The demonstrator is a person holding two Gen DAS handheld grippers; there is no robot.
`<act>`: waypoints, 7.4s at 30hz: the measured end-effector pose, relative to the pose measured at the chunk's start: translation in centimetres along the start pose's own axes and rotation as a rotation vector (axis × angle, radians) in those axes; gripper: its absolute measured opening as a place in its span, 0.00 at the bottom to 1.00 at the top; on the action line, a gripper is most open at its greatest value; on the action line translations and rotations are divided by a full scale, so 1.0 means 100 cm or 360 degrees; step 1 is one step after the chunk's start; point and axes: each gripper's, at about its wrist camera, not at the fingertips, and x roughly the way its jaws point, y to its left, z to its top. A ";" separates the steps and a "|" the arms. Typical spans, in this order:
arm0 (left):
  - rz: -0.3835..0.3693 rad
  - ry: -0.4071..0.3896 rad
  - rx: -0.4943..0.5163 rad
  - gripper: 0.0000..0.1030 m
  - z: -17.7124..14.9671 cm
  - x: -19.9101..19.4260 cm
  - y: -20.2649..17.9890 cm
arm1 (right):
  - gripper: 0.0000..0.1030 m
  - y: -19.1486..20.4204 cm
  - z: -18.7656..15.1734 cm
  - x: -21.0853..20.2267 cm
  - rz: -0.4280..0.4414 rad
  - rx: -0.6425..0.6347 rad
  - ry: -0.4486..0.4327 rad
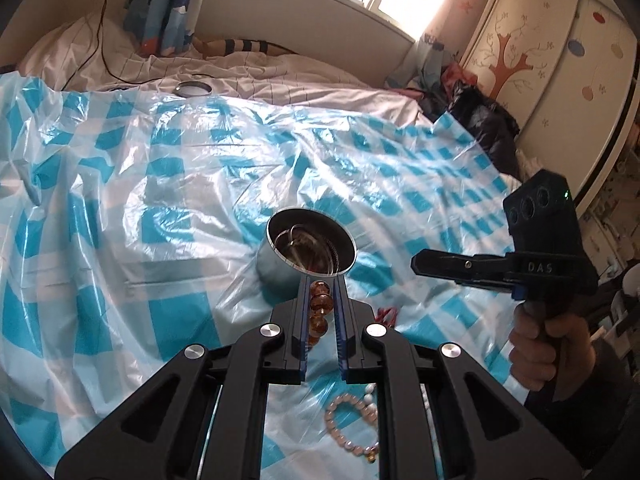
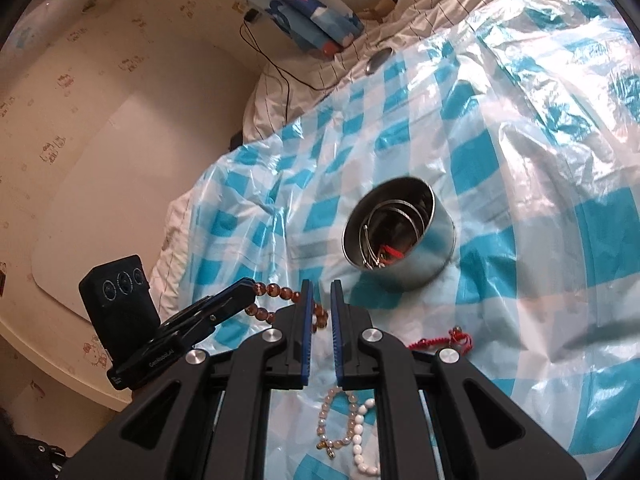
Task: Organize jewelry
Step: 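Drop the brown bracelet into the tin with the left tool while the right tool drops the red bracelet in, then move both open tools back to the white and pale bead bracelets, then grasp the pale bead bracelet with the left tool while the right tool grasps the white bead bracelet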
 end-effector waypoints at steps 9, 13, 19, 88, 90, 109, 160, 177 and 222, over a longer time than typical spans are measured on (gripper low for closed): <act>-0.0049 -0.0033 -0.0044 0.10 0.012 0.009 -0.001 | 0.57 0.009 -0.014 0.037 -0.0678 -0.0399 0.0223; -0.0063 -0.0035 -0.0044 0.10 0.015 0.013 -0.004 | 0.69 -0.008 -0.022 0.055 -0.0747 -0.0380 0.0377; -0.0057 -0.0034 -0.0055 0.10 0.016 0.015 -0.003 | 0.71 -0.005 -0.039 0.067 -0.0809 -0.0592 0.0482; 0.0205 0.0000 -0.0295 0.60 0.017 0.040 0.011 | 0.67 -0.036 0.033 0.022 -0.0162 0.0165 -0.0093; 0.0221 0.0043 -0.0240 0.61 0.010 0.040 0.006 | 0.70 -0.037 0.027 0.020 -0.0229 0.0149 -0.0037; 0.0602 0.0350 0.0644 0.62 -0.066 0.035 -0.046 | 0.75 0.020 -0.058 0.045 -0.0889 -0.0759 0.0531; 0.0312 0.0538 0.0354 0.16 -0.075 0.064 -0.008 | 0.09 -0.024 -0.048 0.044 -0.0671 -0.0393 0.0423; 0.0236 0.0437 0.0293 0.06 -0.061 0.047 -0.009 | 0.49 -0.023 -0.036 0.034 -0.0575 -0.0263 0.0368; 0.0298 0.0224 0.0435 0.07 -0.034 0.031 -0.043 | 0.08 -0.034 -0.020 0.007 0.0127 0.0120 0.0174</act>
